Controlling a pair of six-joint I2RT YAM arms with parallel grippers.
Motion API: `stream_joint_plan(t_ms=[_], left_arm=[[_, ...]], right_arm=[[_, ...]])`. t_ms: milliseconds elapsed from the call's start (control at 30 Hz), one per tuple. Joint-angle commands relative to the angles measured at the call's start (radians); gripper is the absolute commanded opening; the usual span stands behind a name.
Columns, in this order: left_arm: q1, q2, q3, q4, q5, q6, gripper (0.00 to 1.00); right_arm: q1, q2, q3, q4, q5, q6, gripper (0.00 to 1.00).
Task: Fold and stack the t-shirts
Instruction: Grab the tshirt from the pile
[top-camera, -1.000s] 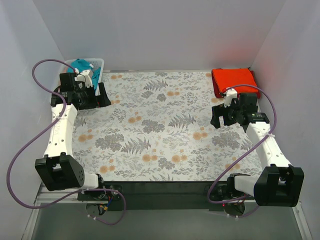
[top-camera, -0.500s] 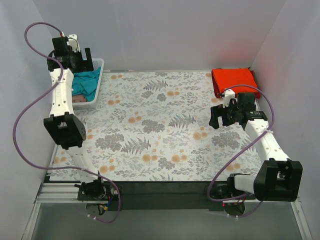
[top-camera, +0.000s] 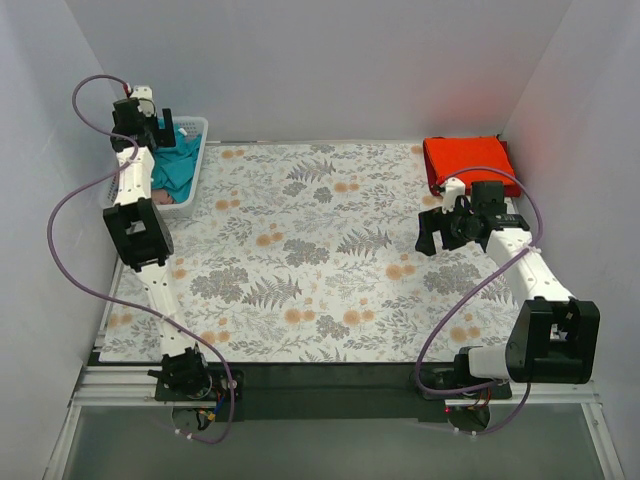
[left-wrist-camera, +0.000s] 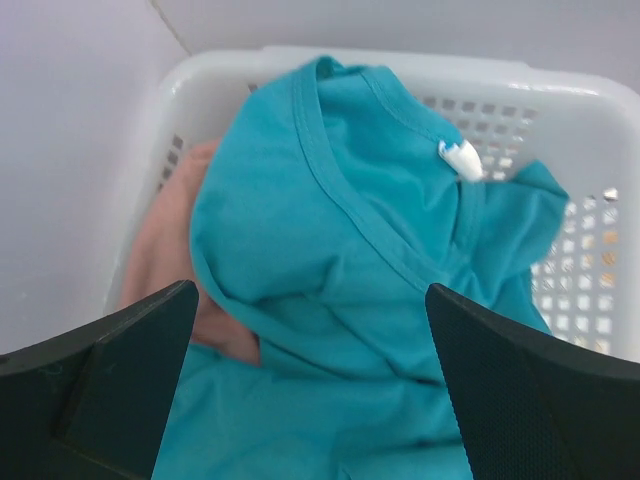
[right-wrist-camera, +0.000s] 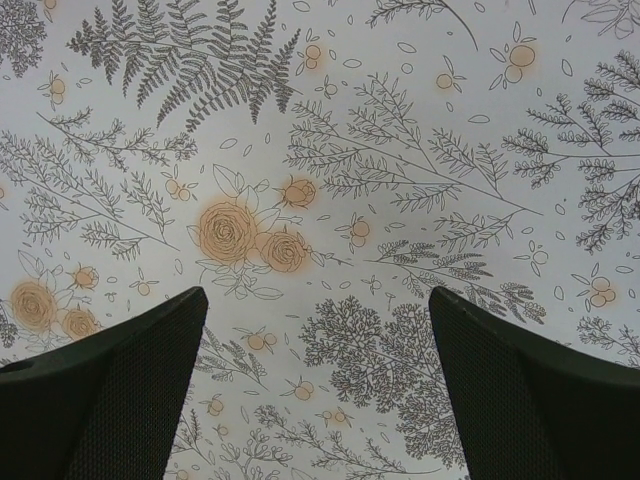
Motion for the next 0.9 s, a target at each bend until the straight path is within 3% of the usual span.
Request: stream_joint_plan(t_ms=[0, 400, 567, 700, 800, 833, 867], left_arm=[[0.004, -0.001, 0.017, 0.182, 0.002, 0.067, 0.98], [0.004, 0.113, -0.001, 0.253, -0.027, 0.061, 0.95], [0.004, 0.145, 0.023, 0.254, -0.046, 0.054, 0.91], [0.004, 0.153, 0.029, 0.251, -0.044, 0.054, 0.82], [0.004, 0.145, 0.051, 0.254, -0.039, 0.053, 0.59], [0.004, 0.134, 0.058, 0.259, -0.041, 0.039, 0.39], [0.004, 0.125, 0.065, 0.260, -0.038, 0.027, 0.29]], right_arm=[[-0.004, 0.021, 0.037, -0.005, -0.022, -0.016, 0.98], [-0.004, 0.089, 0.065, -0.017, -0.021, -0.014, 0.98], [-0.004, 0.098, 0.065, -0.019, -0.021, -0.014, 0.98], [-0.002, 0.107, 0.069, -0.020, -0.021, -0.014, 0.98], [-0.002, 0.113, 0.069, -0.022, -0.024, -0.014, 0.98], [-0.002, 0.115, 0.071, -0.025, -0.024, -0.014, 0.98], [-0.002, 0.115, 0.072, -0.028, -0.028, -0.014, 0.98]])
